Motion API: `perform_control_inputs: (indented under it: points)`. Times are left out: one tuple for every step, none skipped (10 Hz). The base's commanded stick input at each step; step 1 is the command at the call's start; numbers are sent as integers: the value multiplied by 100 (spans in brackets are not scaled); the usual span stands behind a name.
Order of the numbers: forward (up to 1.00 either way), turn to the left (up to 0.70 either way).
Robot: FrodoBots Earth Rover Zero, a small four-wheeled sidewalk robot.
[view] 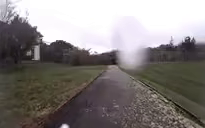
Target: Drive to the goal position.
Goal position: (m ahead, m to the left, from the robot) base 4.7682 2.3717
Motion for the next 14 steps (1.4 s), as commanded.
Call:
perform_control_inputs:
  points:
    - [70, 0]
    - [70, 0]
    - [70, 0]
    - [70, 0]
    - [70, 0]
    - [70, 0]
    - [70, 0]
    - [70, 0]
    - [70, 0]
    - [70, 0]
    - [70, 0]
    - [70, 0]
    - [70, 0]
    - [70, 0]
